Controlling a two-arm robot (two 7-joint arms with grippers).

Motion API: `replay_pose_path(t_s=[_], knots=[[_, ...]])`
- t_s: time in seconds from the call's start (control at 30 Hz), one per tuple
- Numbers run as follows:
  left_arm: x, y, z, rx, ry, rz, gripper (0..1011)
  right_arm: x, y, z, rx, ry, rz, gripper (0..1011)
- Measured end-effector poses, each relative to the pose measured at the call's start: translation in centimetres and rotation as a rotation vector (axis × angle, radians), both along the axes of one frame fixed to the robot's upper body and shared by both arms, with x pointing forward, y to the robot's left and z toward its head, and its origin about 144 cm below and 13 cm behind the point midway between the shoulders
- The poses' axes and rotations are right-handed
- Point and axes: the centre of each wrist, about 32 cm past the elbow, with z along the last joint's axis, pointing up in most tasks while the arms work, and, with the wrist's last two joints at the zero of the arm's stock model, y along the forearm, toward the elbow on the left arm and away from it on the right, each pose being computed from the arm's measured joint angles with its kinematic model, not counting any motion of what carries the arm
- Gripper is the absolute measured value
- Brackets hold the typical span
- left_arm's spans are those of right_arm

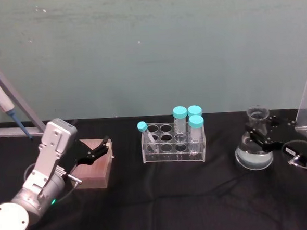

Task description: Place the experimental apparatus aside using one hand.

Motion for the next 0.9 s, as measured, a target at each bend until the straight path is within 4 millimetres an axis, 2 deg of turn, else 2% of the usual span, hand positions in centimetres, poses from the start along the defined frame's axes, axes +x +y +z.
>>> replay_pose_path(t_s=[0.9], knots=[[0.0, 0.0, 0.0, 0.0, 0.0, 0.0, 1000, -0.8, -2.2, -0.4, 0.017, 0.031, -0.152, 458]])
